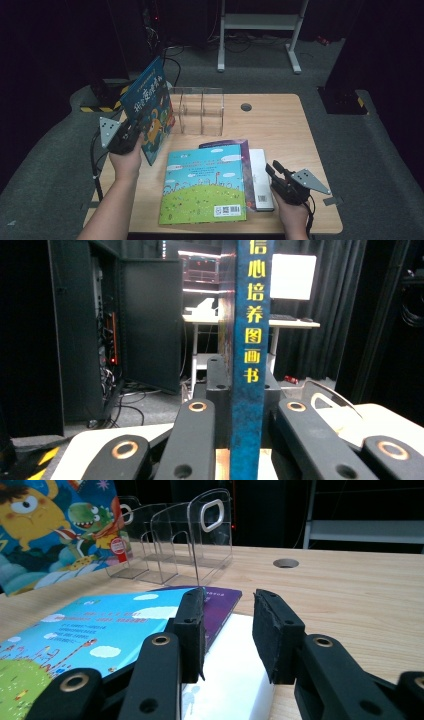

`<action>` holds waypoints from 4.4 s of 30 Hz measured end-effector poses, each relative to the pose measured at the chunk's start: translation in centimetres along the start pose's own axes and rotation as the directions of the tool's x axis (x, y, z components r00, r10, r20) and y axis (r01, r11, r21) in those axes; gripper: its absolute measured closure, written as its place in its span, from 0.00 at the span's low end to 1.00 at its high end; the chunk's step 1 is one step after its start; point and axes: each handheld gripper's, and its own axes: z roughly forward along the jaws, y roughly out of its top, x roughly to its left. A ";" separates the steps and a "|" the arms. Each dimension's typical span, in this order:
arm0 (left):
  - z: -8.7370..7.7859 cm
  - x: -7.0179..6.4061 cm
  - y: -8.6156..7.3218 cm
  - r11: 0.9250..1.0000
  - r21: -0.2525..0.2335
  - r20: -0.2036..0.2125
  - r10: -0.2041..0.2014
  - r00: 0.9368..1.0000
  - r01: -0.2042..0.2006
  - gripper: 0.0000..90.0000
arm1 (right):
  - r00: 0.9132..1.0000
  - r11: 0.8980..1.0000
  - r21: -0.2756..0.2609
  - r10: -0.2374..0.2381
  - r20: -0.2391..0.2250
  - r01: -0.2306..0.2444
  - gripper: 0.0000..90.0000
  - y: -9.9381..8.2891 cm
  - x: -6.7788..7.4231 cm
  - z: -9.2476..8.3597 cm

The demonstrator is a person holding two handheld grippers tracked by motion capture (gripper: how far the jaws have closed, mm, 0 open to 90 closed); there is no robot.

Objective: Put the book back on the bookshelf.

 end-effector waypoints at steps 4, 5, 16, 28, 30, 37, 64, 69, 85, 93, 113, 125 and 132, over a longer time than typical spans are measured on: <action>1.1 0.0 -0.1 1.000 -0.005 -0.020 0.013 1.000 -0.013 0.92 | 1.000 1.000 -0.004 0.006 -0.001 -0.006 0.73 0.0 -0.1 -0.1; 1.3 0.0 -0.1 1.000 -0.009 -0.023 0.014 1.000 -0.015 0.92 | 1.000 1.000 -0.005 0.005 -0.001 -0.005 0.73 0.0 -0.1 -0.1; 4.2 -0.7 -0.5 0.999 -0.024 -0.036 0.035 0.999 -0.036 0.92 | 1.000 1.000 0.000 0.003 -0.006 -0.003 0.73 -0.1 -0.1 0.0; 6.6 -1.5 -1.0 0.999 -0.019 -0.047 0.048 0.998 -0.049 0.92 | 1.000 1.000 0.009 0.003 -0.010 -0.003 0.73 -0.2 -0.2 0.1; 6.9 -1.6 -1.0 0.999 -0.015 -0.054 0.039 0.998 -0.040 0.92 | 1.000 1.000 0.008 0.006 -0.010 -0.005 0.73 -0.2 -0.2 0.1; 7.4 -1.8 -1.2 0.999 -0.016 -0.063 0.042 0.997 -0.043 0.92 | 1.000 1.000 -0.004 0.007 -0.009 -0.007 0.73 -0.1 -0.3 -0.1; 8.1 -1.8 -2.8 0.998 -0.025 -0.081 0.052 0.995 -0.054 0.92 | 1.000 1.000 0.005 0.004 -0.008 -0.004 0.73 -0.2 -0.2 0.1; 8.0 -1.7 -3.2 0.998 -0.034 -0.089 0.043 0.995 -0.046 0.92 | 1.000 1.000 0.008 0.004 -0.008 -0.004 0.73 -0.3 -0.2 0.1; 7.7 -1.5 -3.7 0.996 -0.065 -0.087 0.051 0.995 -0.057 0.92 | 1.000 1.000 0.007 0.003 -0.007 -0.003 0.73 -0.3 -0.1 0.1; 7.4 -1.4 -4.2 0.996 -0.068 -0.089 0.054 0.995 -0.060 0.92 | 1.000 1.000 0.009 0.004 -0.009 -0.004 0.74 -0.3 -0.1 0.1; 6.0 -0.1 -5.0 0.995 -0.060 -0.078 0.078 0.994 -0.083 0.90 | 1.000 1.000 0.006 0.003 -0.013 -0.003 0.73 -0.2 0.0 0.1; 6.2 0.4 -4.4 0.995 -0.017 -0.067 0.093 0.993 -0.095 0.89 | 1.000 1.000 0.014 0.000 -0.007 0.000 0.73 -0.3 -0.1 0.3; 6.2 0.6 -4.2 0.995 0.008 -0.075 0.096 0.993 -0.096 0.88 | 1.000 1.000 0.016 -0.002 -0.013 0.002 0.73 -0.4 0.0 0.3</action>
